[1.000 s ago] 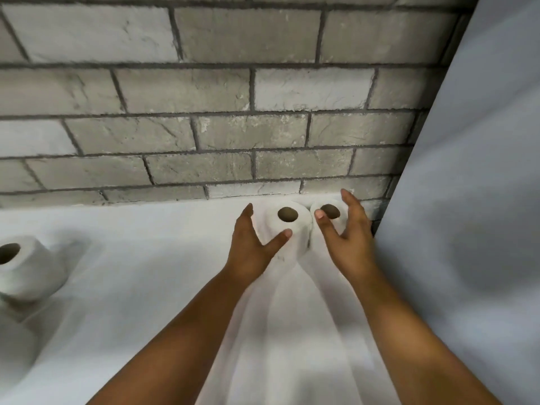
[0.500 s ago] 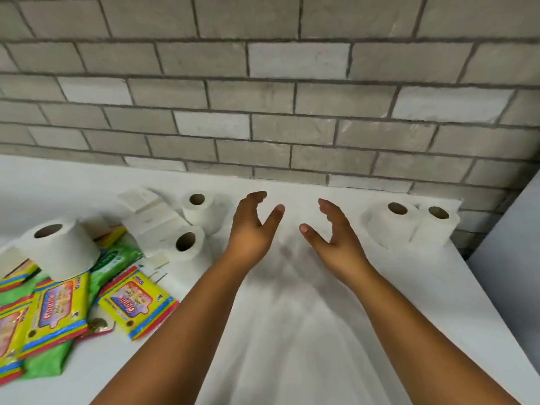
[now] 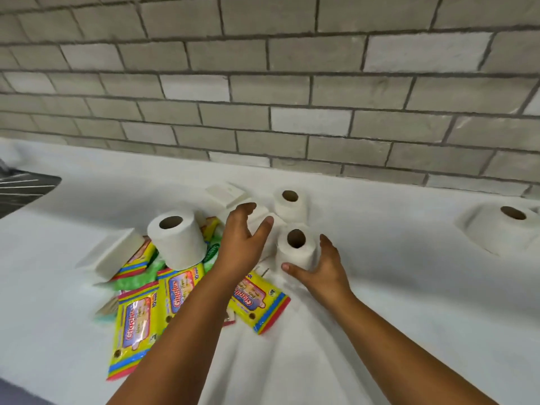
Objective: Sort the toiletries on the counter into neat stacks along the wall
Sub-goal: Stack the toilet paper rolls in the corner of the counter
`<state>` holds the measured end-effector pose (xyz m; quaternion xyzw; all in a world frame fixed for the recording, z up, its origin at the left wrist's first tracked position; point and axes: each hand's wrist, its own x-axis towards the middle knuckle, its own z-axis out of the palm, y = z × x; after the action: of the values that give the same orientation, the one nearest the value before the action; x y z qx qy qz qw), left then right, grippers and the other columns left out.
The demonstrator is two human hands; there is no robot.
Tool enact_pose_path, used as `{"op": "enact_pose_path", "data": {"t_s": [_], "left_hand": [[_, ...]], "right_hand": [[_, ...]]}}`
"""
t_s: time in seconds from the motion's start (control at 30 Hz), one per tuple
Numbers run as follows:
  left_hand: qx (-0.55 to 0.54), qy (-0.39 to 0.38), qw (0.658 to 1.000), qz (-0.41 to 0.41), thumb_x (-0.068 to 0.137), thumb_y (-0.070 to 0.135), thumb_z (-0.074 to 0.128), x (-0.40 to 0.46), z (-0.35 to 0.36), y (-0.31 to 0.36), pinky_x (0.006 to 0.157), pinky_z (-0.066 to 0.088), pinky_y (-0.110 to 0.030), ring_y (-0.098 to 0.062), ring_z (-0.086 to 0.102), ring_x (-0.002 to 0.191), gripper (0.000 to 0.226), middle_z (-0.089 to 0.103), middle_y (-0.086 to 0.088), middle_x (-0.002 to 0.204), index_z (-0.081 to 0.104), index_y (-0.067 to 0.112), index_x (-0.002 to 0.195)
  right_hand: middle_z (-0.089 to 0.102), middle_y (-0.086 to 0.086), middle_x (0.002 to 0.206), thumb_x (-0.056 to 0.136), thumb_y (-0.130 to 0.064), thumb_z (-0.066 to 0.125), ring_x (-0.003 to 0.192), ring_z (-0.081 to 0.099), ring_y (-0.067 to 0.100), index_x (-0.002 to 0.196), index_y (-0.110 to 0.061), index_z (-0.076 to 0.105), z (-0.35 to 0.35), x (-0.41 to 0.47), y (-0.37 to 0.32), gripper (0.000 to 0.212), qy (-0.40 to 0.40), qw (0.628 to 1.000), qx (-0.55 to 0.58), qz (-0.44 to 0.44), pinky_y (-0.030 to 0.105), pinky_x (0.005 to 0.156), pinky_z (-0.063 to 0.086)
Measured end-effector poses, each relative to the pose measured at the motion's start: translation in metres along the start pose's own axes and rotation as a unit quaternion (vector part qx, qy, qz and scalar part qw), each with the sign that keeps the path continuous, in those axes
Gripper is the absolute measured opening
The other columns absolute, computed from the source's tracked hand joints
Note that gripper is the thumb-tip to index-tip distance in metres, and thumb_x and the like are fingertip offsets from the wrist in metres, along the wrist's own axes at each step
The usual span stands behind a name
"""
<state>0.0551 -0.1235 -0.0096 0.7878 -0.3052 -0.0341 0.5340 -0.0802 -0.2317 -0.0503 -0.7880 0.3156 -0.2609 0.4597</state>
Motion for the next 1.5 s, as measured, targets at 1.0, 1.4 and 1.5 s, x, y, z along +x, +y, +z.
{"op": "enact_pose_path", "data": {"t_s": [1.0,1.4,1.5], "left_hand": [[-0.056,0.221,0.968,-0.103,0.062,0.036,0.089,0.009,-0.088,-0.106,0.098,0.048,-0.047,-0.021,0.052,0.118,0.088,0.053,-0.003,0.13,0.041,0.017,0.134],[-0.111,0.149,0.983,0.011,0.061,0.034,0.089,-0.017,-0.005,-0.026,0.1,0.047,-0.032,-0.011,0.052,0.118,0.083,0.053,0.005,0.128,0.045,0.024,0.131],[-0.126,0.103,0.987,0.02,0.061,0.034,0.089,-0.036,0.037,-0.006,0.101,0.047,-0.035,-0.011,0.053,0.118,0.08,0.054,0.006,0.127,0.045,0.027,0.127]], "right_hand": [[0.057,-0.011,0.116,0.068,-0.028,0.086,0.107,0.056,0.011,0.123,-0.029,0.048,0.058,0.007,-0.001,0.067,0.152,0.985,0.081,-0.013,0.029,0.089,0.047],[0.055,-0.027,0.109,0.067,-0.025,0.086,0.1,0.057,-0.005,0.11,-0.047,0.046,-0.009,-0.005,0.016,0.063,0.175,0.978,0.11,-0.013,0.023,0.089,0.047],[0.054,-0.031,0.107,0.068,-0.025,0.087,0.099,0.055,-0.011,0.103,-0.053,0.045,-0.042,-0.011,0.026,0.061,0.184,0.976,0.113,-0.011,0.019,0.086,0.046]]}}
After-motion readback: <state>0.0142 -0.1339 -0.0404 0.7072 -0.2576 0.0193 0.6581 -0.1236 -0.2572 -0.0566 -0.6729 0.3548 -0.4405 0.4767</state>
